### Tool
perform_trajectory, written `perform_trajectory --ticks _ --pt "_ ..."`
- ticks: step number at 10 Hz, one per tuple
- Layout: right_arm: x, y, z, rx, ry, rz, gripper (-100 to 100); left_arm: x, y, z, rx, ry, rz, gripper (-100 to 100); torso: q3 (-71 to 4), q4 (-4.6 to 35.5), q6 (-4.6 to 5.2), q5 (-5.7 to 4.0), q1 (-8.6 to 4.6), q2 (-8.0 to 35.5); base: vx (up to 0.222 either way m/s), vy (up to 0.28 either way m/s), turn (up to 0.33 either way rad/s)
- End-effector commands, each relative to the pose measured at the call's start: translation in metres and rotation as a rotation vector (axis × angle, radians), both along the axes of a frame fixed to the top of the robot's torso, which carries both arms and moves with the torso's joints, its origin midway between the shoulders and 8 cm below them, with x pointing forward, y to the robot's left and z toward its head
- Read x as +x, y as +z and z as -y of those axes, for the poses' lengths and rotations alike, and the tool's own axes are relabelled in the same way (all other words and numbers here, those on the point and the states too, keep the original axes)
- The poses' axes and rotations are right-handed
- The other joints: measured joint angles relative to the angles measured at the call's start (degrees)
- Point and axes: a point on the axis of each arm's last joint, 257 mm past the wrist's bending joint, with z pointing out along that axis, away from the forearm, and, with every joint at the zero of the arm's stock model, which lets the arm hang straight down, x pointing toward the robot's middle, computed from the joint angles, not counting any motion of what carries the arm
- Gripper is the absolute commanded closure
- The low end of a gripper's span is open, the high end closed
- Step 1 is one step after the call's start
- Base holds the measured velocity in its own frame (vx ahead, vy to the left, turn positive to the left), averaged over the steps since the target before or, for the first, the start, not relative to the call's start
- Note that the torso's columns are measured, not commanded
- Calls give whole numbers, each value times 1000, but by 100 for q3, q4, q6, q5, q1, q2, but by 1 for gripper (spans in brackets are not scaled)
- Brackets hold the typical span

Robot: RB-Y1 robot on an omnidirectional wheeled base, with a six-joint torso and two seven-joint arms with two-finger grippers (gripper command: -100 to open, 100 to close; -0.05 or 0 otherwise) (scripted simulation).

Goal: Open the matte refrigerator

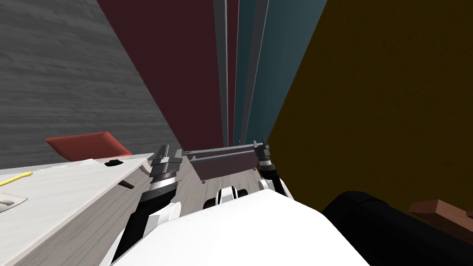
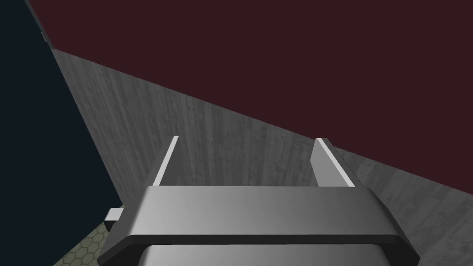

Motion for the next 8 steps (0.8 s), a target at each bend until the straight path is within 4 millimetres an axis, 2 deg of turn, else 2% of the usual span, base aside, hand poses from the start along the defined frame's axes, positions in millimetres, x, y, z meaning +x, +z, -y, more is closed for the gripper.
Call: perform_trajectory --ticks 1,2,3,4,5,6,7,8 --pt "18 -62 -12 -68 32 -182 -100 0 0 0 0 0 0 0 0 1 2 1 2 3 -8 51 302" --pt "20 -66 -12 -67 30 -197 -100 0 0 0 0 0 0 0 -1 2 0 1 5 1 -7 36 105" --pt "26 -98 -16 -93 39 -285 -100 0 0 0 0 0 0 0 -1 2 6 0 -6 3 -12 44 217" --pt "26 -100 -15 -93 38 -292 -100 0 0 0 0 0 0 0 1 3 1 -1 -3 4 -6 31 128" --pt "29 -133 -19 -119 47 -378 -100 0 0 0 0 0 0 0 -1 3 5 -1 -8 3 -3 35 196" --pt "31 -138 -18 -118 44 -396 -100 0 0 0 0 0 0 0 -1 2 1 -1 -5 2 -4 30 163" --pt "31 -169 -22 -144 52 -480 -100 0 0 0 0 0 0 0 -1 2 3 -1 -4 2 -9 41 339" --pt "32 -179 -21 -143 49 -508 -100 0 0 0 0 0 0 0 0 2 -1 0 0 2 -5 37 133"
